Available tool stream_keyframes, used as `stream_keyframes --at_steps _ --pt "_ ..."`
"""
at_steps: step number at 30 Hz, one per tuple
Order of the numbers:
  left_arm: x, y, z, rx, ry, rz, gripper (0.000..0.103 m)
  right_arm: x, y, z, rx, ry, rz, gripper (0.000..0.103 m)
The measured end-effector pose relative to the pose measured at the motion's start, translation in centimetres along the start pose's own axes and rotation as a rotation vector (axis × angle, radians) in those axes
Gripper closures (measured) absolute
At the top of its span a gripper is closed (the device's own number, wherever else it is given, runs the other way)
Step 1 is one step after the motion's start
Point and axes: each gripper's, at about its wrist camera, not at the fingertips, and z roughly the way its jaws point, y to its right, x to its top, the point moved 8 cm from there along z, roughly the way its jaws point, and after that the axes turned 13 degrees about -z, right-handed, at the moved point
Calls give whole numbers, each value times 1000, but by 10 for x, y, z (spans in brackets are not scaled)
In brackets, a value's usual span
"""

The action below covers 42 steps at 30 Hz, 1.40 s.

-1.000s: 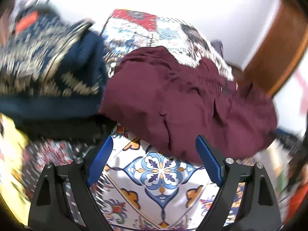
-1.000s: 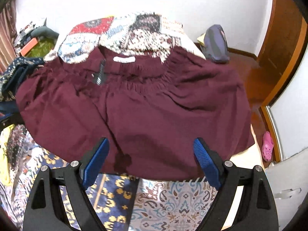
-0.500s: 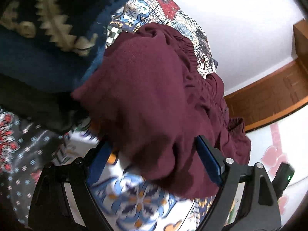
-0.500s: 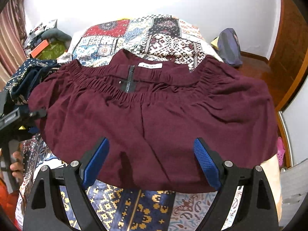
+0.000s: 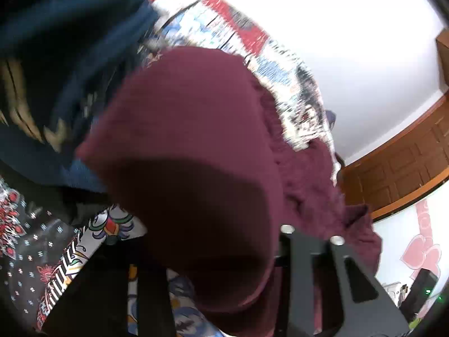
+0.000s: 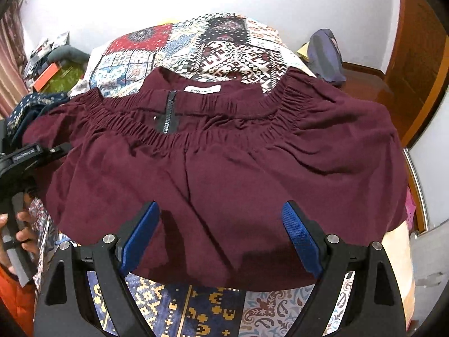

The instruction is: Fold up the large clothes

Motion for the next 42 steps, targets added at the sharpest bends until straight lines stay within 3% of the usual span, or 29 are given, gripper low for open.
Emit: stream_keyframes --at_steps 8,13,19,23,27,30,33,38,42 --pt "10 81 -79 -210 71 85 81 13 -4 -21 -4 23 30 16" --pt "33 102 -132 -267 159 109 83 38 -35 -31 57 69 18 16" --pt "61 77 -181 -190 317 113 83 56 -113 -14 266 47 -19 16" --pt "64 51 -174 -116 299 122 83 45 -177 26 346 -42 -76 16" --pt "46 51 -141 -54 263 173 83 29 -202 54 343 -119 -140 13" --pt "34 67 -142 -31 285 235 83 29 -196 49 378 -124 -168 15" --pt "25 83 -136 -36 274 258 83 30 -165 30 389 -97 -123 15" --pt "16 125 -115 -63 248 284 83 15 -75 -5 260 -34 -21 15" --pt "-26 182 -92 -92 217 418 83 -8 -15 -14 159 -42 69 15"
